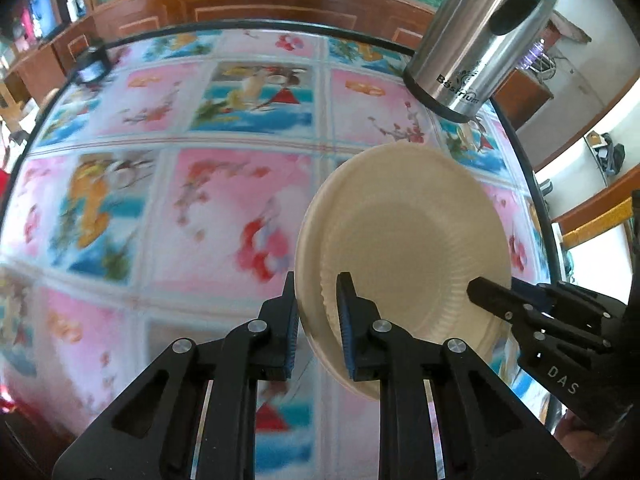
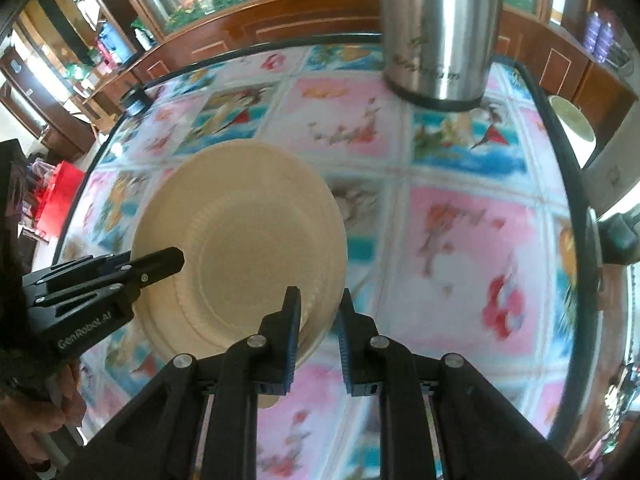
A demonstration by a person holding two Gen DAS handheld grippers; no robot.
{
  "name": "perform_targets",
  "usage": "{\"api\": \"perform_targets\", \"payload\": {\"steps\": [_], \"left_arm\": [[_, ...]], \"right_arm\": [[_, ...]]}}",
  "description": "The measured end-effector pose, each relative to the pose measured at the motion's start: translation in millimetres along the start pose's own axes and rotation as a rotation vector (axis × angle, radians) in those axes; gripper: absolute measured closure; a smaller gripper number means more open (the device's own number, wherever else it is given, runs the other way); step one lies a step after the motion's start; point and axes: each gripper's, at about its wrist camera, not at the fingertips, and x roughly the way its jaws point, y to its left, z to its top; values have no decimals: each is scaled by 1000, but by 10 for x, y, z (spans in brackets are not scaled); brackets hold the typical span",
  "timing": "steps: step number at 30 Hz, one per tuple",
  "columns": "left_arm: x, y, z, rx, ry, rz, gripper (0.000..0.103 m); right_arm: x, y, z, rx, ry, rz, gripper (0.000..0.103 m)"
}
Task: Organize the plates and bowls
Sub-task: 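Carry the beige paper bowl back over the stacked bowls and plates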
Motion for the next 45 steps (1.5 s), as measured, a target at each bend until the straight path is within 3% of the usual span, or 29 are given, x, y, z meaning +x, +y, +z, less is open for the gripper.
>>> {"api": "perform_targets", "payload": {"steps": [11,20,36,45], "left_arm": [[-691,654,-724,-26,-17,45,86],[-1144,1194,-1124,-53,-32,81,86],[-1826,2106,-1603,-140,-86,133,86],[-1997,2449,-1775,-184,-96,163,86]], "right_arm": [[-145,859,-531,-23,39,81,85],[-213,1563,-728,-101,54,104,83],[-370,2725,-941,-255,44,150,82],[-291,3189,-984,-330,63,169,81]]}}
